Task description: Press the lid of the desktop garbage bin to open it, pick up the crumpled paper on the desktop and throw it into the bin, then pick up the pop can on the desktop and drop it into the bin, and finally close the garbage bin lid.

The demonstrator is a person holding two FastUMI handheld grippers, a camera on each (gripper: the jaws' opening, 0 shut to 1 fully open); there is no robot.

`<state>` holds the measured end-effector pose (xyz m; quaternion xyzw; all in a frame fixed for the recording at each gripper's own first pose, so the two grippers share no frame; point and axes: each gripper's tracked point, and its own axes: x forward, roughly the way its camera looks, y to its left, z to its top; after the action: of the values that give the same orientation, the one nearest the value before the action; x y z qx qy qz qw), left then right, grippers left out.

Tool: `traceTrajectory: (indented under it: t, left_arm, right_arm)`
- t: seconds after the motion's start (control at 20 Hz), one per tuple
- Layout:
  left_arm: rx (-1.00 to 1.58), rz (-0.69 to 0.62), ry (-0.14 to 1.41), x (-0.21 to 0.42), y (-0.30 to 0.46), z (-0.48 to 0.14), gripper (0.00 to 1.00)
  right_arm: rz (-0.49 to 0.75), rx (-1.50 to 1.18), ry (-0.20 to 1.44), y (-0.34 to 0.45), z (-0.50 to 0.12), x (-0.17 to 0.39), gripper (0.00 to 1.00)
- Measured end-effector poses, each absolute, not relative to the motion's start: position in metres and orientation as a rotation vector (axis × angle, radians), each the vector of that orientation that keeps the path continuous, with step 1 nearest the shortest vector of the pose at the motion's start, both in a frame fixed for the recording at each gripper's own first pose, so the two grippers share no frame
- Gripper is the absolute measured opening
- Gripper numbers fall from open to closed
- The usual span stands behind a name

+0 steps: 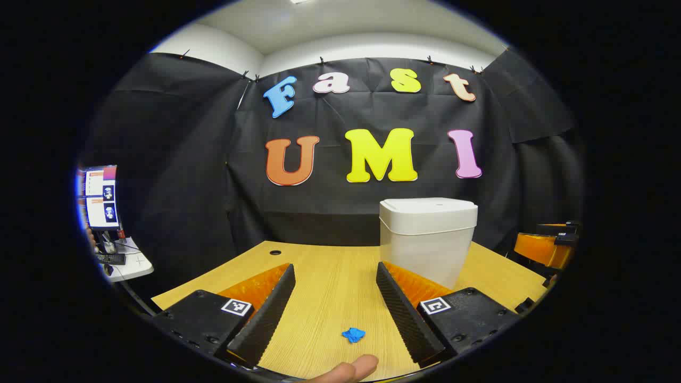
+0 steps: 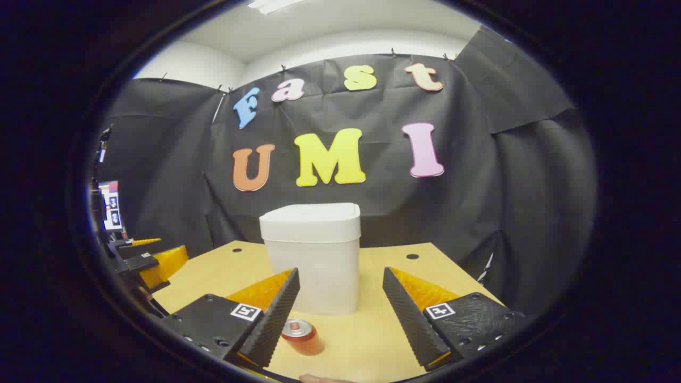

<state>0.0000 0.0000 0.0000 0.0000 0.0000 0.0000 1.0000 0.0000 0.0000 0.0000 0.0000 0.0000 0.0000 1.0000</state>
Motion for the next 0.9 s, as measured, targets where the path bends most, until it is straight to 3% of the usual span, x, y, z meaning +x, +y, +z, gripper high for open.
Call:
traceTrajectory:
  t: [0.25, 0.3, 0.35, 0.9]
  left_arm:
    - [0.006, -0.030, 0.006, -0.006, 0.003, -0.010, 0.99]
    - [0.003, -0.029, 0.001, -0.008, 0.005, -0.009, 0.99]
    - [0.001, -0.030, -0.001, -0.008, 0.006, -0.009, 0.99]
    - [0.001, -0.043, -0.004, -0.012, -0.006, -0.010, 0.99]
  right_arm:
    - [-0.006, -0.002, 0.001, 0.010, -0.002, -0.005, 0.92]
    - [-0.009, -0.007, 0.003, 0.010, -0.003, -0.005, 0.96]
    - [-0.012, -0.014, 0.006, 0.010, -0.004, -0.006, 0.92]
    - [-0.002, -0.016, 0.023, 0.001, -0.015, -0.017, 0.95]
